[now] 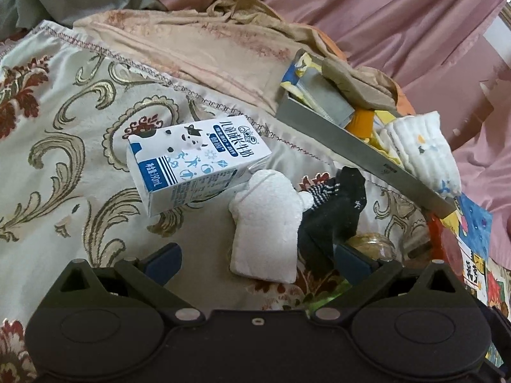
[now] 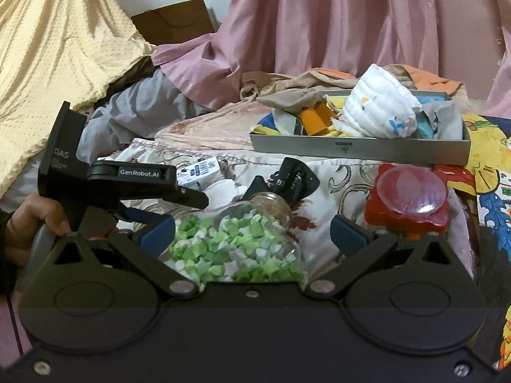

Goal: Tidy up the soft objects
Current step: 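Lift both tools away and move them toward the white mitt and black socks, then grasp the white terry mitt with the left gripper while the right gripper grasps the black socks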

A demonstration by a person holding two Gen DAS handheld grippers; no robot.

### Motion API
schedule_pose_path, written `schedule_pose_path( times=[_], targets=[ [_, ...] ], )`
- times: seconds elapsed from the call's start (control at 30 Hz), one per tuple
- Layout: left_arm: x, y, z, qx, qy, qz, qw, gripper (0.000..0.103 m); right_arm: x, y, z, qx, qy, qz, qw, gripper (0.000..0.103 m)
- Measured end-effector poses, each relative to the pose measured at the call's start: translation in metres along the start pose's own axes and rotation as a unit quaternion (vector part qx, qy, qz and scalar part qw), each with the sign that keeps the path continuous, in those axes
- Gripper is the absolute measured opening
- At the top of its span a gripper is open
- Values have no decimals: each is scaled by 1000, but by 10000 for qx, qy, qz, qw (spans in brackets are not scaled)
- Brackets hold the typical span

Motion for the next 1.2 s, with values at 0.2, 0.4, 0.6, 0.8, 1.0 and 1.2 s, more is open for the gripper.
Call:
schedule_pose_path(
  times=[0.2,0.4,0.6,0.8,1.0,1.2],
  targets=[
    [-3,15,4,-150,-59,-96,9998,101,-1,11,13,-61,-239,-148,9996,103],
    [-2,19,7,-183,-47,-197,9996,100,2,34,35,-225,-353,-510,9978,103],
    [-1,19,7,-220,142,-140,9996,92,3,64,54,-609,-418,-782,9942,103],
    [-2,20,8,-228,240,-52,9994,85,-5,101,72,-1068,-704,-922,9875,103],
    [-2,22,10,-240,337,-23,9991,79,-8,138,80,-1564,-738,-973,9801,102],
    [4,24,10,-293,639,68,9975,73,-8,173,77,-1988,-841,-1081,9704,102]
  ],
)
Point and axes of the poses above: each gripper's, at about its wrist camera, not at the fingertips, and y roughly the way its jaws point, x to its right, z to its top, the point moved 5 cm from there along y, roughly the way its jaws point, and after that the axes turned 2 degrees about y, right-handed, at the moved point
